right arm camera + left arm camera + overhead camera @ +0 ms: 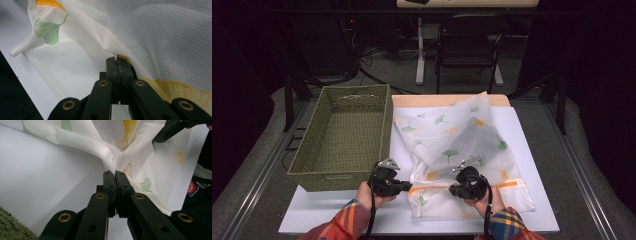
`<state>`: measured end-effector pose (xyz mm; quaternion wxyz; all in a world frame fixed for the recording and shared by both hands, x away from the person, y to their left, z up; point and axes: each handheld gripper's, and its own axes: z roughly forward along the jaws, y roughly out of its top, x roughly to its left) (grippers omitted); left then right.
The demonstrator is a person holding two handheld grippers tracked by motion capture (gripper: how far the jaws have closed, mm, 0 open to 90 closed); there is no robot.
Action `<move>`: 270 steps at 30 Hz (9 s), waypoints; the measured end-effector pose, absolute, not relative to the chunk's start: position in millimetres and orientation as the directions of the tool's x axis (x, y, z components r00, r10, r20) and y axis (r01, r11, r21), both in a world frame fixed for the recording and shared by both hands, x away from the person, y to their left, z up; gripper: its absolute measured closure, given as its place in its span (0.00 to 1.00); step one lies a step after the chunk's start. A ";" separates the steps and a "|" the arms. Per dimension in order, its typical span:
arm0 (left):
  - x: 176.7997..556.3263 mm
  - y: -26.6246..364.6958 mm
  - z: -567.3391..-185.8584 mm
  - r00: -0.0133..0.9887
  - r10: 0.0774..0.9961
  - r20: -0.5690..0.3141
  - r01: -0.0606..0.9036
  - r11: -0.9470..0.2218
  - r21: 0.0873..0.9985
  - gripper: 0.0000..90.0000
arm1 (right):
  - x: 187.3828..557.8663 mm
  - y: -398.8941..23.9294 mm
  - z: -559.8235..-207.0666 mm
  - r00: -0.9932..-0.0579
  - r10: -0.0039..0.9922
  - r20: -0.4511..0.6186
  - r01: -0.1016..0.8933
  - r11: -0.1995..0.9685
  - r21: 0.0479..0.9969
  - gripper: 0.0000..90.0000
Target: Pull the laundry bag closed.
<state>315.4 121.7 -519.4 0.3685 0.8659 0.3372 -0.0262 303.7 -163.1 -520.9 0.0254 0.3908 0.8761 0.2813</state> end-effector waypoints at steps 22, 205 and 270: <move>315.2 122.1 -519.7 0.771 0.561 -0.303 0.608 -0.504 0.614 0.99 | 292.2 -167.3 -518.8 -0.679 0.716 0.164 0.674 0.518 0.527 1.00; 319.6 125.7 -522.1 0.763 0.578 -0.289 0.615 -0.512 0.600 0.99 | 292.7 -303.5 -527.2 -0.403 0.911 0.088 0.801 0.305 0.516 1.00; 314.9 127.1 -518.4 0.782 0.587 -0.212 0.571 -0.536 0.622 0.99 | 286.5 -339.4 -529.0 -0.271 0.961 -0.054 0.822 0.260 0.506 1.00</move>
